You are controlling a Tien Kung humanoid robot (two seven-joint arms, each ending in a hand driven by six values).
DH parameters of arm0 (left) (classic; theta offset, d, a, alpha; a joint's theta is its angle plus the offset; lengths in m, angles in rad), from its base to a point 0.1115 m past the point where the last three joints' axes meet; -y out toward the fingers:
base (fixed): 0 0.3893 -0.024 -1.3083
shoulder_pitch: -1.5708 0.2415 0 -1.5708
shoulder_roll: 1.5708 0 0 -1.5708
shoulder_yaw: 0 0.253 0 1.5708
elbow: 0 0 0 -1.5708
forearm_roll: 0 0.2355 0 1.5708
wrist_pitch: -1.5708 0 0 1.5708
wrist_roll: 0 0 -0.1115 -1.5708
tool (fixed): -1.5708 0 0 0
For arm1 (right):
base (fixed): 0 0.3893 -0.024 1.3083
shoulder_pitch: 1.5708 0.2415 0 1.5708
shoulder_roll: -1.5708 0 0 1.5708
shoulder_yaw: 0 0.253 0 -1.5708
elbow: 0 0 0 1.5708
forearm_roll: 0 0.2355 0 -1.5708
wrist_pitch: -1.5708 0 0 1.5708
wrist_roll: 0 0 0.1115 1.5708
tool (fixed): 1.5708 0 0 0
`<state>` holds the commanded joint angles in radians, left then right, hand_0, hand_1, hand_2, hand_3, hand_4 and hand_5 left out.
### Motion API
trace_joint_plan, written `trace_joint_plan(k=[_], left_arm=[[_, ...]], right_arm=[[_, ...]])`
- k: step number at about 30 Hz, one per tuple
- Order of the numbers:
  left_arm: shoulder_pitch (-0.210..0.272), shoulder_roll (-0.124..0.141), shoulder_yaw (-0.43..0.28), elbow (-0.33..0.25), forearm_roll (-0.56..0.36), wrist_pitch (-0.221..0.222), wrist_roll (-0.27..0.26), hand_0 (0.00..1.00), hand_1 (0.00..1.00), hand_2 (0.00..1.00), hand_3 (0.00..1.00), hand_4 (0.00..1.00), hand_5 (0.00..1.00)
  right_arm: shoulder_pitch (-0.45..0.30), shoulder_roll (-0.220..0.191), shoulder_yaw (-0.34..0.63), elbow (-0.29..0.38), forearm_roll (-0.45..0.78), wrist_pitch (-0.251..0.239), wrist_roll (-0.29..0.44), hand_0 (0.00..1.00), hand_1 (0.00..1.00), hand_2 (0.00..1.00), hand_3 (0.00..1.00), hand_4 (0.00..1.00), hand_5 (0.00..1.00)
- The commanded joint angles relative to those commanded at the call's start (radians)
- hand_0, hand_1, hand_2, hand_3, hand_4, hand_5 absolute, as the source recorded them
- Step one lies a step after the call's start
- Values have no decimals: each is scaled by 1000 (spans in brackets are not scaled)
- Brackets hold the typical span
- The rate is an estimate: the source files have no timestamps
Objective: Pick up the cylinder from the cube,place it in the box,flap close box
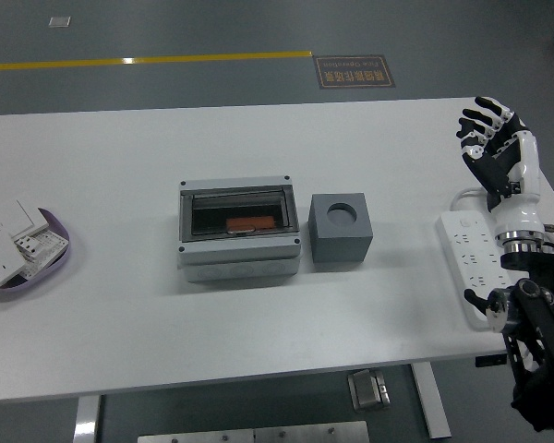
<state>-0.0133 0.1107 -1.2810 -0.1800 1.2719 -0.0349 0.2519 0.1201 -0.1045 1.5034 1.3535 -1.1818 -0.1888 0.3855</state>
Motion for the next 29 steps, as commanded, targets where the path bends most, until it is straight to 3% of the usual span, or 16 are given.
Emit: trace_joint_plan(k=[20,29], left_arm=[[7,23,11,0,7,0,-3,604,582,558,597,667,268],[2,10,3,0,10,-4,-3,604,582,557,597,665,266]], right_arm=[[11,-7,-37,5,29,-11,27,576,635,635,681,608,126],[16,-2,-33,3,10,-8,12,579,637,635,680,607,125]])
